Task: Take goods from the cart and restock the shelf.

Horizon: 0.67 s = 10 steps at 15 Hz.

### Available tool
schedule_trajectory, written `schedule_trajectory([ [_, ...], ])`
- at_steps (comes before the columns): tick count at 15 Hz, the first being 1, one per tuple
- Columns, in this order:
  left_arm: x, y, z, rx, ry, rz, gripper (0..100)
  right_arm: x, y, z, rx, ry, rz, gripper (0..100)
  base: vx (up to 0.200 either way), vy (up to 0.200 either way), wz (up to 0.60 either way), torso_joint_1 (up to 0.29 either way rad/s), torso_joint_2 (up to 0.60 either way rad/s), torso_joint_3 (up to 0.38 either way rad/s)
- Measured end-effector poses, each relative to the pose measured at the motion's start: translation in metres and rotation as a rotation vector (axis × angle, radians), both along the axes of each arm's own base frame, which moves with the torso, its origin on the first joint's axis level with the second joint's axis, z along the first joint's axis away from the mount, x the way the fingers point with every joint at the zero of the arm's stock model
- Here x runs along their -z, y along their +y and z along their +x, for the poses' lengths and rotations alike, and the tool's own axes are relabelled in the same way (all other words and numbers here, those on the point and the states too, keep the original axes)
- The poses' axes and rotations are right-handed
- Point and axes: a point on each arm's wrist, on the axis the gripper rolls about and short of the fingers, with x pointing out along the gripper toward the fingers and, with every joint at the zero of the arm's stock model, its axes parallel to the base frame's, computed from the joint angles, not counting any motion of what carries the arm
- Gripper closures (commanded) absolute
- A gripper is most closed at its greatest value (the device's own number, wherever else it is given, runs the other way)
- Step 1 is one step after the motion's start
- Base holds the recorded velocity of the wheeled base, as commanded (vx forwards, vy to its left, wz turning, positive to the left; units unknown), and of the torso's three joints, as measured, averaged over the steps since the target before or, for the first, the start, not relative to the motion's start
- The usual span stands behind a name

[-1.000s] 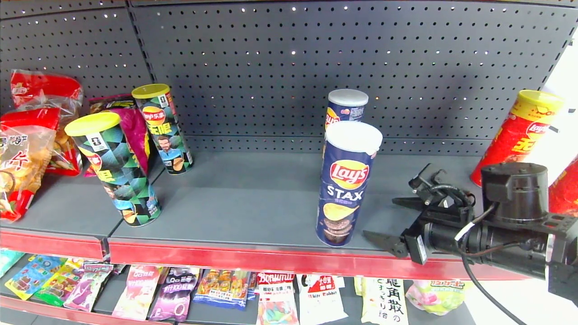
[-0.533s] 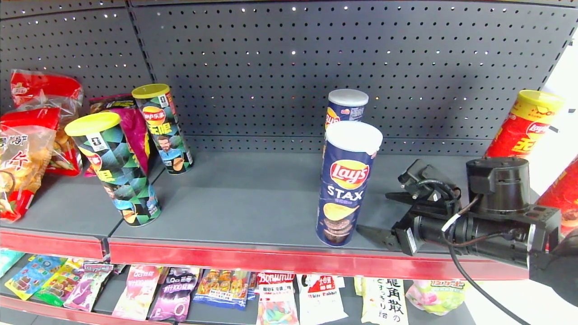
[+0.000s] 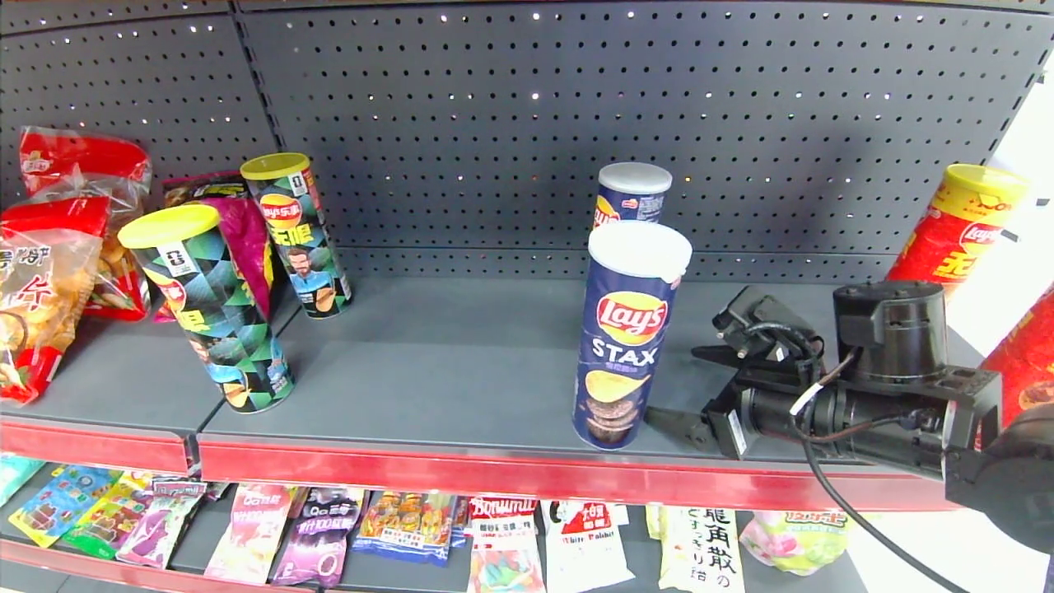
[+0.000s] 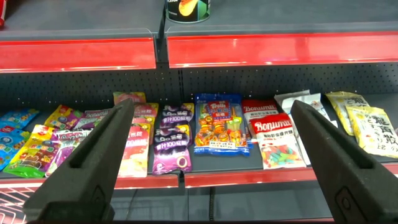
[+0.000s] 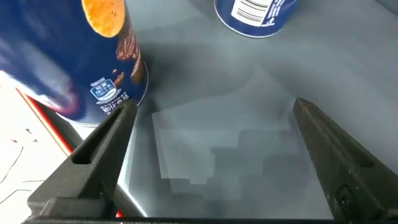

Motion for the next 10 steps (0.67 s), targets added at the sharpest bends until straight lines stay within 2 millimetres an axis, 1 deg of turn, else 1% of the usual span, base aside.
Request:
schedule_trajectory([
  [4,0.000,0.000,0.000,0.000,0.000,0.000,0,0.001,0.003,-0.001,-0.010,0.006,-0.001,0,0.000,0.000,0.00,0.000,0.00,0.000],
  [7,0.000,0.000,0.000,0.000,0.000,0.000,0,-0.002,-0.003,-0.004,0.006,-0.001,0.008,0,0.000,0.000,0.00,0.000,0.00,0.000],
  [8,0.000,0.000,0.000,0.000,0.000,0.000,0,-0.006,-0.006,-0.008,0.012,-0.015,0.019,0,0.000,0.000,0.00,0.000,0.00,0.000],
  [10,0.000,0.000,0.000,0.000,0.000,0.000,0,-0.017,-0.015,-0.024,0.023,-0.041,0.052,0,0.000,0.000,0.00,0.000,0.00,0.000],
])
